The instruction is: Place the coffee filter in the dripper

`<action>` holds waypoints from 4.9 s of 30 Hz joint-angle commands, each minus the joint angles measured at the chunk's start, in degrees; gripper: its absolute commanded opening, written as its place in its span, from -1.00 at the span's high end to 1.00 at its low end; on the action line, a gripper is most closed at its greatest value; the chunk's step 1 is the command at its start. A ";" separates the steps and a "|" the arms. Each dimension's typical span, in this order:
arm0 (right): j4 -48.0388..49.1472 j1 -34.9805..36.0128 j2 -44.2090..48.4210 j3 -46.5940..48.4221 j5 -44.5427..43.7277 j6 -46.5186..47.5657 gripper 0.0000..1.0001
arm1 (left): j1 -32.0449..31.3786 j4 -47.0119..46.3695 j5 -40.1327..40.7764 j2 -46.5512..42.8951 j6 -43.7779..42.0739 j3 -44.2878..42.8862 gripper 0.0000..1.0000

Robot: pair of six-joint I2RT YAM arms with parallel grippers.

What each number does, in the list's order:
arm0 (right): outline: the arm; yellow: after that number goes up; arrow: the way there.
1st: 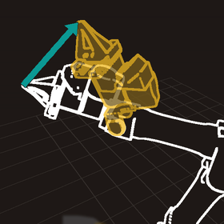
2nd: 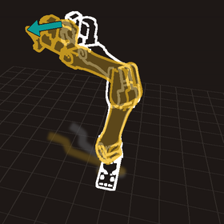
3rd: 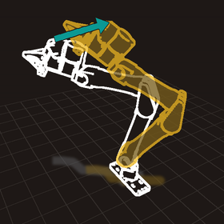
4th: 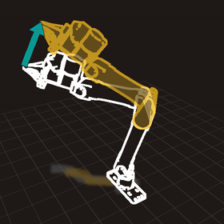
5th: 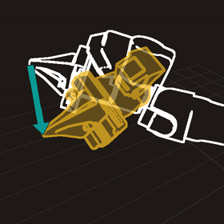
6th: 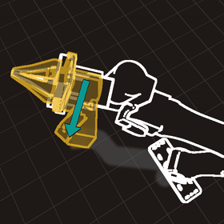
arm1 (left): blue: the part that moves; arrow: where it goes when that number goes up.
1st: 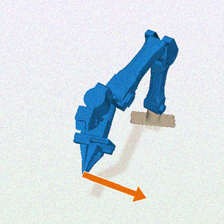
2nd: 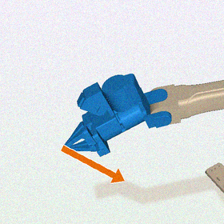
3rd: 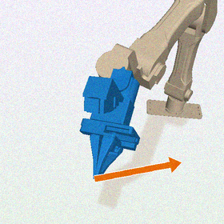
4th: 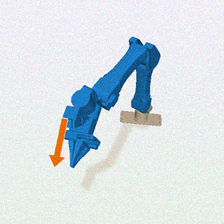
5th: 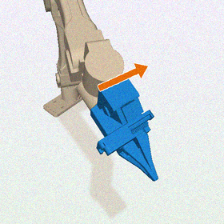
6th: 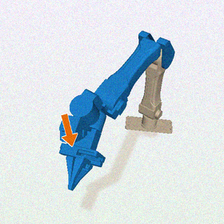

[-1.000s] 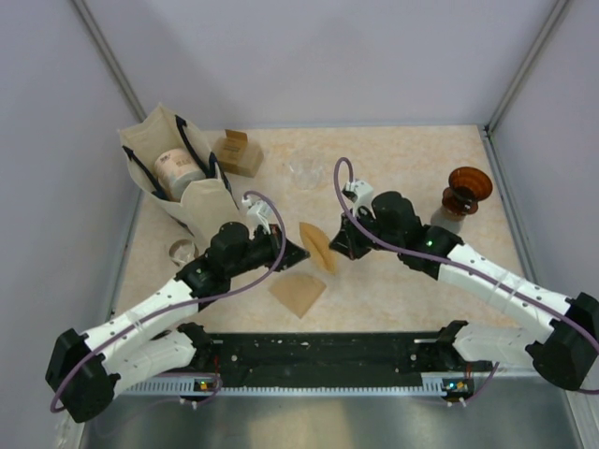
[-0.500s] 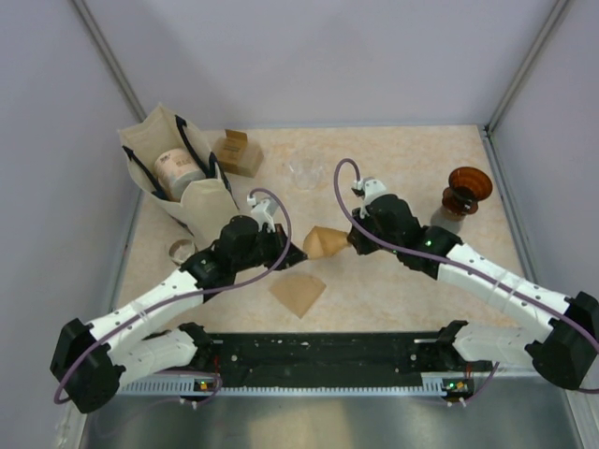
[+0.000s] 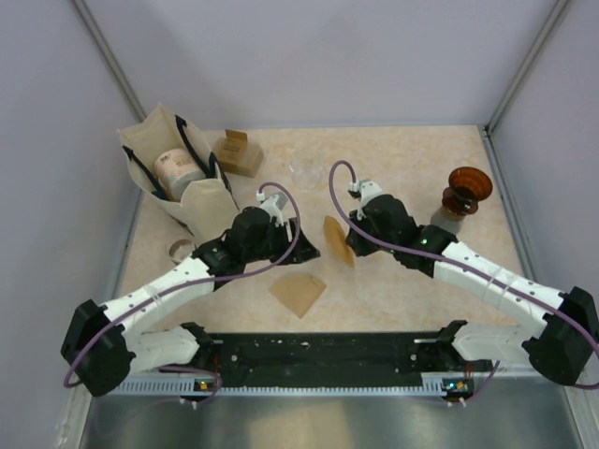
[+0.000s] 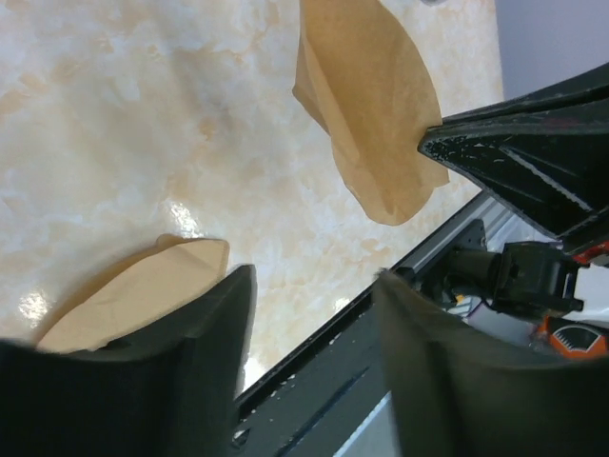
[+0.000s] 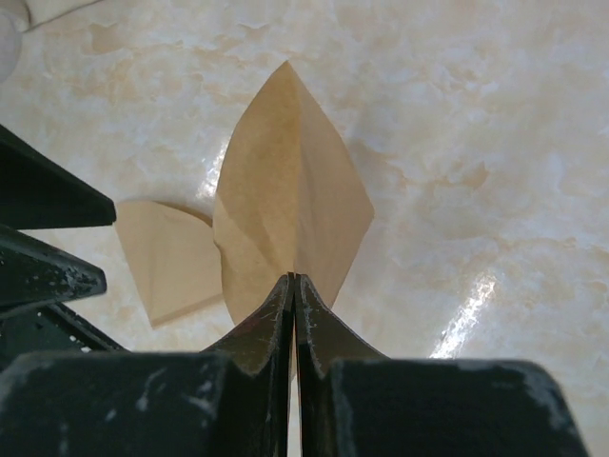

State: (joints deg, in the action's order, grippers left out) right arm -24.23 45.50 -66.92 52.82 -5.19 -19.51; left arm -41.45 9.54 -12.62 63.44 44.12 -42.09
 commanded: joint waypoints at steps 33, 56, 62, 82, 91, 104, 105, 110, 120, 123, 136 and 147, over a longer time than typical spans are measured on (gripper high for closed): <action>2.61 0.73 6.36 2.82 5.46 -3.17 1.00 | -1.35 3.90 15.08 16.10 7.83 -10.12 -0.20; 2.88 0.65 3.63 -0.87 2.06 -5.71 0.13 | -1.26 5.84 10.70 14.87 5.63 -10.65 0.45; 4.53 -2.24 4.43 -8.24 1.31 -15.36 -0.59 | -0.48 7.16 12.01 15.13 4.58 -10.21 0.02; 40.46 -8.14 -18.07 -15.72 10.29 -33.13 -0.28 | 11.30 5.84 7.61 6.36 4.66 0.86 -0.98; 44.83 -7.18 -21.51 -12.75 9.33 -30.95 0.74 | 11.48 8.65 9.46 0.72 3.78 2.10 -0.98; -24.95 -7.88 -15.62 34.17 -5.61 26.46 1.00 | 11.66 7.69 9.55 -1.04 1.59 0.78 -0.97; -27.25 -7.88 -15.35 36.02 -8.66 31.32 1.00 | 11.66 7.69 9.55 -0.95 1.15 0.43 -0.98; -34.04 -8.66 -13.16 42.45 -28.00 46.37 1.00 | 11.74 9.09 9.90 -0.51 0.18 -1.33 -0.98; -46.33 -22.81 -12.36 51.85 -21.72 67.75 1.00 | 11.83 7.16 8.49 0.89 1.32 -1.77 -0.96; -49.85 -26.94 -12.45 52.91 -15.39 72.14 1.00 | 11.92 7.51 8.23 2.12 0.80 -2.91 -0.96; -52.94 -36.00 -20.18 56.26 -9.84 73.03 1.00 | 11.83 8.74 4.19 8.19 -2.72 -8.80 -0.94; -47.93 -38.99 -20.36 48.79 -7.56 73.56 1.00 | 12.45 9.09 4.27 9.07 -3.07 -9.07 -0.93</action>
State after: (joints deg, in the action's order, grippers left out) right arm -75.33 8.05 -87.83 103.46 -15.44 52.99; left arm -29.58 19.51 -8.12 72.29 41.95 -48.90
